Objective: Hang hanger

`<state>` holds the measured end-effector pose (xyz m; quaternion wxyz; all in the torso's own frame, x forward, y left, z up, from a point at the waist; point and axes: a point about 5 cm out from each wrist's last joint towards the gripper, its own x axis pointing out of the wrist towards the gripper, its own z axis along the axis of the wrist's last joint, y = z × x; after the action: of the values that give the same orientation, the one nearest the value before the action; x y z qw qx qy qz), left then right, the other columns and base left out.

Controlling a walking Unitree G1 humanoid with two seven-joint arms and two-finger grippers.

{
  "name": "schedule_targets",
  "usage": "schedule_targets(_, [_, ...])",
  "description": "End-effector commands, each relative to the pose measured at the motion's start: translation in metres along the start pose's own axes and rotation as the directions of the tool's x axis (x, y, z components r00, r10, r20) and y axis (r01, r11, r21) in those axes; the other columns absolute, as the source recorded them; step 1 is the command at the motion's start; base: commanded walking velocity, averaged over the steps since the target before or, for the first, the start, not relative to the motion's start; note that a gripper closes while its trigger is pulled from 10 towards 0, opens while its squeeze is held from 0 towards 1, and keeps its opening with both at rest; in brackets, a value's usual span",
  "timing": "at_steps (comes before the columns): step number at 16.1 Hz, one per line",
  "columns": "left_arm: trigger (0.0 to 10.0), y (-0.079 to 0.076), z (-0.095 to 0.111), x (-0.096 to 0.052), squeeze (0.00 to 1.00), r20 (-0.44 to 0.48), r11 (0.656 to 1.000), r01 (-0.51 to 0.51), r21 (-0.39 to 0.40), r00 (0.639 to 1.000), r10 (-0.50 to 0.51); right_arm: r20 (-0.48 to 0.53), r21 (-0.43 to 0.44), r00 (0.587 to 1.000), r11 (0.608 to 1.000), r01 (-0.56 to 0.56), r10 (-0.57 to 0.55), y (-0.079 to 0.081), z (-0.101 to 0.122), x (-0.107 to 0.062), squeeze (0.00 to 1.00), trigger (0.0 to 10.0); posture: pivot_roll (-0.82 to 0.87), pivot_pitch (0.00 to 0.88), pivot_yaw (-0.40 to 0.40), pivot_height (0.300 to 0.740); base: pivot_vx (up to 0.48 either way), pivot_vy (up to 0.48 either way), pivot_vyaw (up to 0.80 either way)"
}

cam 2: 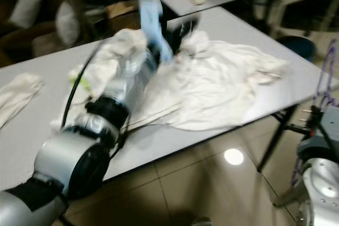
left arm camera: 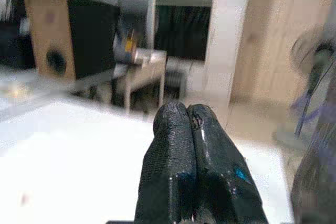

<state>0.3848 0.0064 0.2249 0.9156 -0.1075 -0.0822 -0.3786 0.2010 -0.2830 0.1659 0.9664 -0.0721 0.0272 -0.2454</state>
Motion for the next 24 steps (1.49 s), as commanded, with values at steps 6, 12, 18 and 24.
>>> schedule_targets(6, [10.0,0.081,-0.015,-0.071,1.00,-0.087,0.900,-0.278,0.335,0.942,0.323,-0.040,0.054,0.967,0.967,-0.250,0.252,0.058,-0.005,-0.001,0.00,10.0,-0.31,0.000,0.091,0.740,0.000,0.000,0.00])
schedule_targets(12, [10.0,0.104,-0.013,-0.118,1.00,-0.045,0.827,-0.389,0.406,0.895,0.443,-0.046,0.040,0.941,0.942,-0.333,0.335,0.078,-0.005,0.003,0.00,10.0,-0.27,0.000,0.069,0.740,0.000,0.000,0.00])
schedule_targets(18, [10.0,0.099,-0.025,-0.135,0.98,-0.142,0.896,-0.417,0.150,0.888,0.437,-0.081,0.042,0.923,0.927,-0.373,0.375,0.084,-0.010,0.003,0.00,10.0,-0.25,0.000,0.050,0.740,0.000,0.000,0.00])
schedule_targets(24, [10.0,0.080,-0.062,-0.147,0.00,-0.455,0.955,-0.255,0.150,0.840,0.296,-0.104,0.041,0.915,0.921,-0.387,0.389,0.086,-0.014,0.001,0.00,10.0,-0.24,0.000,0.057,0.740,0.000,0.000,0.00])
